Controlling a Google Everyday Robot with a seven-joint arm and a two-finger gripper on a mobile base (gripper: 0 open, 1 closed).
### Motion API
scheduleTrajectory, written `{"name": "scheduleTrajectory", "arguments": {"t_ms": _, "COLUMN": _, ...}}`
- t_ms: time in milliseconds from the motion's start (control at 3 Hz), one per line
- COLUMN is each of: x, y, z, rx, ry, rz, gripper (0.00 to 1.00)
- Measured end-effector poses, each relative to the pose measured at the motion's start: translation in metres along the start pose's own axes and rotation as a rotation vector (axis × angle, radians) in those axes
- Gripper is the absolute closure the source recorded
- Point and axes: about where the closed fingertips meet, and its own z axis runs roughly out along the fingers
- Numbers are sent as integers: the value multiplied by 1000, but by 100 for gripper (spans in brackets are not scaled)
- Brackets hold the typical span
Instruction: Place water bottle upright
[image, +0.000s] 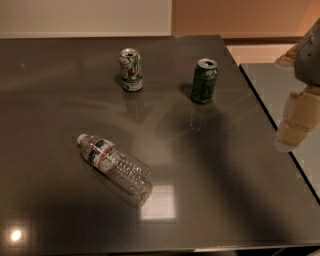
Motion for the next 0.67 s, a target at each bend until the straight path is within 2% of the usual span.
{"name": "scheduleTrajectory", "arguments": {"t_ms": 333, "x": 0, "y": 0, "z": 0, "rx": 1, "ry": 0, "rz": 0, "gripper": 0}}
{"name": "scheduleTrajectory", "arguments": {"t_ms": 667, "x": -16, "y": -5, "z": 4, "rx": -15, "ry": -2, "rz": 1, "gripper": 0}}
